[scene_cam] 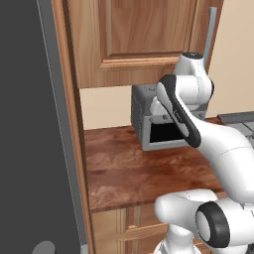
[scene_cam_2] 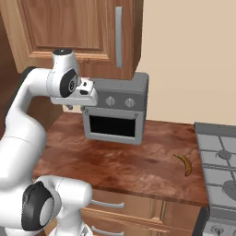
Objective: Place the banana in the correct fridge rack based on whether it is a fruit or vegetable. Finally, close the fridge door.
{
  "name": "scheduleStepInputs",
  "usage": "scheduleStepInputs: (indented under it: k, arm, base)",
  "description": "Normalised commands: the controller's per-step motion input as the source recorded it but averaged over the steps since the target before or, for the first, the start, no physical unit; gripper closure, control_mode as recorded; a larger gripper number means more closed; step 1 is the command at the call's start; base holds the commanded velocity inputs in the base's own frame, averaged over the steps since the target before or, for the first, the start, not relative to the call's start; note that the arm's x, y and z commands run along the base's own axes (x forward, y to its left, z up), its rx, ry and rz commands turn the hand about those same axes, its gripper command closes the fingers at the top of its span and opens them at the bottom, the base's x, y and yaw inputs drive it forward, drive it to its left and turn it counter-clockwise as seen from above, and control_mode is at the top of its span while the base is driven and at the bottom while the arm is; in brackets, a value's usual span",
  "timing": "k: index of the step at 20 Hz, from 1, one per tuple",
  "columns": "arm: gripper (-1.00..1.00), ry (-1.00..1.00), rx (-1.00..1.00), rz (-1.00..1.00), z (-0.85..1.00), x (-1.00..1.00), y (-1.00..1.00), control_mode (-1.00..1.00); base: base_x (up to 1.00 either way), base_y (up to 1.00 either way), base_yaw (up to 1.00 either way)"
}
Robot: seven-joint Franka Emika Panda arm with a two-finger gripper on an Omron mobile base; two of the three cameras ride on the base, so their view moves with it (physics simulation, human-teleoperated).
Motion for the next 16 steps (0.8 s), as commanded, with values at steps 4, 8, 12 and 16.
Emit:
scheduleStepInputs:
  k: [4,8,12,16]
  arm:
    - [-1.0,0.0,0.0,0.0,-0.04,-0.21,-0.13,-1.0]
    - [-1.0,0.0,0.0,-0.02,-0.31,-0.39,-0.72,-1.0]
    - [-1.0,0.0,-0.03,-0.05,-0.4,-0.19,-0.97,-1.0]
    - [-1.0,0.01,-0.06,-0.02,-0.36,-0.05,-0.96,-1.0]
  base:
    - [0.0,0.0,0.0]
    - [0.0,0.0,0.0]
    - [0.0,0.0,0.0]
    - [0.0,0.0,0.0]
